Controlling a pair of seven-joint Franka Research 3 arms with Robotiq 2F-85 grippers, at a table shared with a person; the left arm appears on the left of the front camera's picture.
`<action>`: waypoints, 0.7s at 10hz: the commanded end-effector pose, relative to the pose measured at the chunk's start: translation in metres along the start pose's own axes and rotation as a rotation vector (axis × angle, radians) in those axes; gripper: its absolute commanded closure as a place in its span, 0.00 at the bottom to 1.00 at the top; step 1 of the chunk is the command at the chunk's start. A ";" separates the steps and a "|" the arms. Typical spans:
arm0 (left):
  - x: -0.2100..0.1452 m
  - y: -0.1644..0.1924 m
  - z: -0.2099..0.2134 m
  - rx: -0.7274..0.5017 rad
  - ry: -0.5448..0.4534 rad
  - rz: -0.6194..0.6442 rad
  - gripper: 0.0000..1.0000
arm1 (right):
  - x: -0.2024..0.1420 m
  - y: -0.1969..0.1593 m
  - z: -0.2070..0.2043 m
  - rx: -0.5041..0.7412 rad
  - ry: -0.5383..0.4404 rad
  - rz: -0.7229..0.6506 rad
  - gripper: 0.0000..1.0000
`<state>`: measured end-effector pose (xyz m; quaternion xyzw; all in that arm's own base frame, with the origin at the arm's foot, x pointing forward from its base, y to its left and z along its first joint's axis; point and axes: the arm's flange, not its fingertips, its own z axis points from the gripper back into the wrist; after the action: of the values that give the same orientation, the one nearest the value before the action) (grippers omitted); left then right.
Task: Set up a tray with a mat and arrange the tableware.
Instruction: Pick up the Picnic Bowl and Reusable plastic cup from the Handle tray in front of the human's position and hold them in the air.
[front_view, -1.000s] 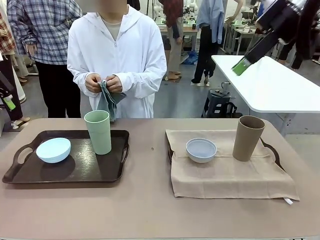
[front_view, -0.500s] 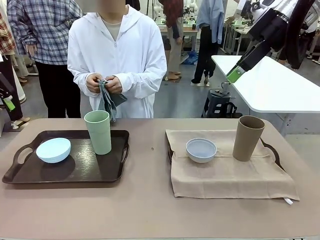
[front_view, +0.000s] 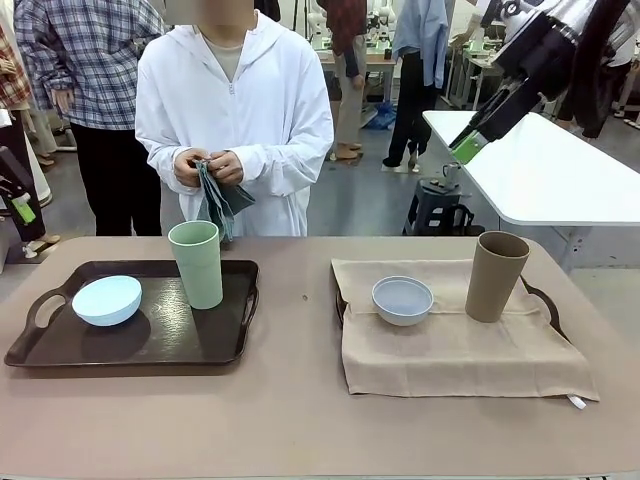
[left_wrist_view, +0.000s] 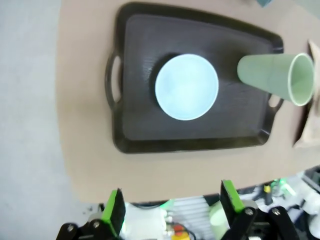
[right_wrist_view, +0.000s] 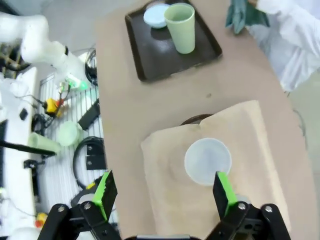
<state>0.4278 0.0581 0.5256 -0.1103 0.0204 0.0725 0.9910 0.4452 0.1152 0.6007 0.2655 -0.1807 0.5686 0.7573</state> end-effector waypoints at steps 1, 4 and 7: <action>0.012 -0.019 -0.032 0.080 -0.004 -0.030 0.00 | 0.023 -0.055 -0.059 0.014 0.008 0.187 0.00; 0.015 -0.022 -0.060 0.134 -0.019 -0.037 0.00 | 0.081 -0.094 -0.137 0.047 -0.018 0.360 0.00; 0.025 -0.026 -0.085 0.138 -0.061 -0.036 0.00 | 0.141 -0.101 -0.215 0.110 -0.029 0.358 0.00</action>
<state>0.4520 0.0229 0.4548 -0.0571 0.0065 0.0412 0.9975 0.5629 0.3123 0.4932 0.2710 -0.2147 0.7071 0.6168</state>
